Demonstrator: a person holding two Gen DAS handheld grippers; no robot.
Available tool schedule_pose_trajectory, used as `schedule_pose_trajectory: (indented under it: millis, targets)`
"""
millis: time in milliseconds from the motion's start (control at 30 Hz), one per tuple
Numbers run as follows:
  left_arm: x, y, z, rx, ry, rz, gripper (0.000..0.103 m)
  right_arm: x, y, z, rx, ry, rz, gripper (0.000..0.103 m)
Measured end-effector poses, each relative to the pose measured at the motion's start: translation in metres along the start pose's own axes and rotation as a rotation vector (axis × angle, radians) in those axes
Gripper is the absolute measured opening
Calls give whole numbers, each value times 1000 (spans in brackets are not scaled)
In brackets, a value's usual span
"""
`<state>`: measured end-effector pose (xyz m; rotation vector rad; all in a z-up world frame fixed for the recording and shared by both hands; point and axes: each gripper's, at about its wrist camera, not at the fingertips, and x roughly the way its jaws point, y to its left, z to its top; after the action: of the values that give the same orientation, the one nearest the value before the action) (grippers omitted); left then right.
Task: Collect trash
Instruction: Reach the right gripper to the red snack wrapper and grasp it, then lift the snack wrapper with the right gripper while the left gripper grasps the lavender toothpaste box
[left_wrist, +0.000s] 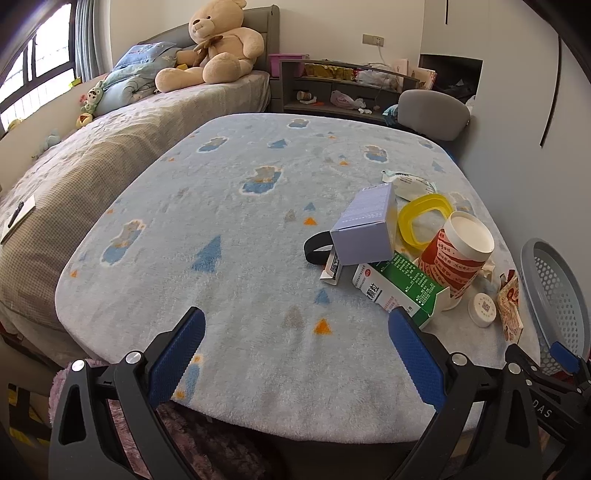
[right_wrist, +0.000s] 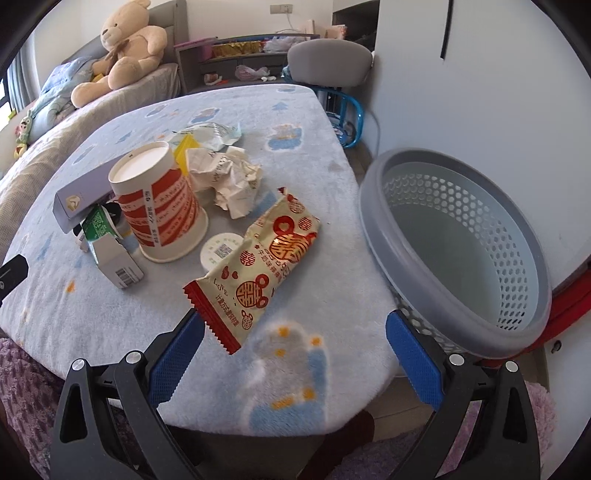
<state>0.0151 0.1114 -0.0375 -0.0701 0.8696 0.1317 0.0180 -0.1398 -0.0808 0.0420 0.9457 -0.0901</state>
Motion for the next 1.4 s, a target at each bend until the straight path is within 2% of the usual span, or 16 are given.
schedule_pose_trajectory:
  millis: [167,333,600,900,967,1033,1133,1400]
  targets:
    - [-1,-3,-1,4,2,-7,95,-16,-13,-5,36,-2,21,96]
    - [0,-7,-3,11,7,-11,95,-28,-8,8,42,-39,51,96]
    - [-1,-8,-4,12,9,-16,95,21,-3,20,58,48,21,95]
    - [3,-13,-6,15,30,-28,95,36,-8,20,72,91,49,75]
    - [3,-15,-7,20,31,-32,95,34,-7,20,64,87,54,66]
    - [3,-18,-8,25,33,-34,95,33,-8,22,59,86,60,49]
    - [4,-19,-8,25,39,-45,95,30,-13,23,75,88,97,33]
    - [5,-14,2,11,49,-74,95,8,-22,18,105,48,176,33]
